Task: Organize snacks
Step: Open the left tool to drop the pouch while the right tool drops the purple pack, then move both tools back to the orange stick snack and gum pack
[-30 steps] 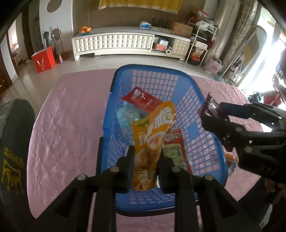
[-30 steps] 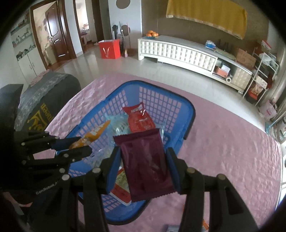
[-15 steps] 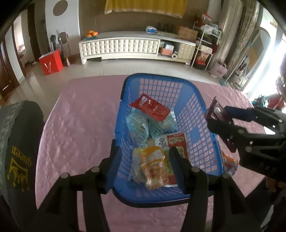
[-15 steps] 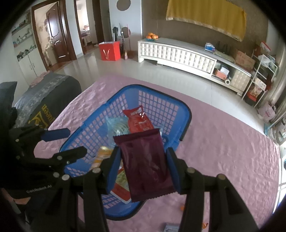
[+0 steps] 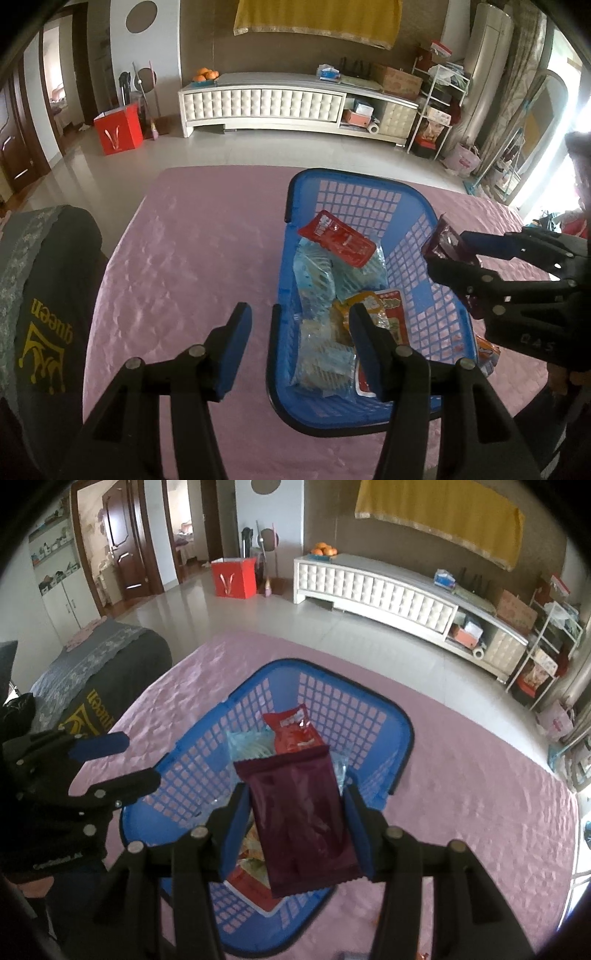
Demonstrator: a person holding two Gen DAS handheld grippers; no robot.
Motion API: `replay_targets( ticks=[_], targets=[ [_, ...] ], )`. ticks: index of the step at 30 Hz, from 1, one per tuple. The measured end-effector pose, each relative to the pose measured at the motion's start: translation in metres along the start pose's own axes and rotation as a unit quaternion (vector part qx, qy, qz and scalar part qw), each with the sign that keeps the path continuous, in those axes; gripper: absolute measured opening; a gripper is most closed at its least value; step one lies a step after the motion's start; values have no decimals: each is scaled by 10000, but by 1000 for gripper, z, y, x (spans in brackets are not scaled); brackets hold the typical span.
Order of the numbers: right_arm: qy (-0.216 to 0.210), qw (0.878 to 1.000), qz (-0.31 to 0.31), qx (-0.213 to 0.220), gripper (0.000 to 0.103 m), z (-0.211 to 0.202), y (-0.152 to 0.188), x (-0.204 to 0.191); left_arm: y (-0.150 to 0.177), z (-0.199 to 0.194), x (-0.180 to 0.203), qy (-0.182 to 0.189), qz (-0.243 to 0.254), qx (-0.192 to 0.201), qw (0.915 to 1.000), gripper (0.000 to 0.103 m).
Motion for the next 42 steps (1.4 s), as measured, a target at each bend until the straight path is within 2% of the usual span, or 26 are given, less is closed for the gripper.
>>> replay_targets(
  ticks=[12, 14, 15, 16, 18, 22, 24, 29, 35, 38, 42],
  targets=[
    [87, 9979, 131, -633, 58, 51, 11, 8, 1, 21, -8, -22, 89, -93, 9999, 52],
    [203, 9975, 46, -674, 72, 52, 12, 7, 0, 23, -7, -19, 57, -107, 9999, 52],
    [303, 9975, -46, -638, 76, 51, 12, 6, -1, 23, -6, -33, 56, -109, 9999, 52],
    [413, 9975, -166, -555, 80, 48, 12, 5, 0, 23, -6, -59, 72, -105, 9999, 52],
    [452, 9977, -192, -465, 81, 42, 10, 7, 1, 21, -2, -99, 133, -82, 9998, 52],
    [291, 9988, 45, -385, 82, 24, 9, 15, 3, 18, 6, -41, 134, -122, 9998, 54],
    [339, 9989, 56, -332, 83, 14, 10, 19, 2, 13, 10, -25, 149, -74, 9999, 64],
    [426, 9988, 38, -247, 83, -10, 12, 30, -5, -3, 28, 107, 182, 88, 9997, 70],
    [493, 9984, 284, -33, 84, -48, 17, 50, -7, -22, 64, 154, 556, 220, 9981, 74],
    [617, 9977, 271, -22, 84, -63, 22, 59, -6, -33, 83, 347, 612, 363, 9969, 81],
    [762, 9965, 342, 61, 84, -83, 31, 72, 1, -35, 106, 428, 788, 327, 9954, 81]
  ],
)
Point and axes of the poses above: each gripper's, at about its wrist camera, not at the fingertips, and z roughly the way its jaws point, x to its right, y to its underside, the point moved 2 cm from there along z, roughly the way its jaws point, and after that the axes turned 14 degrees about x, right-handed, at the moved point
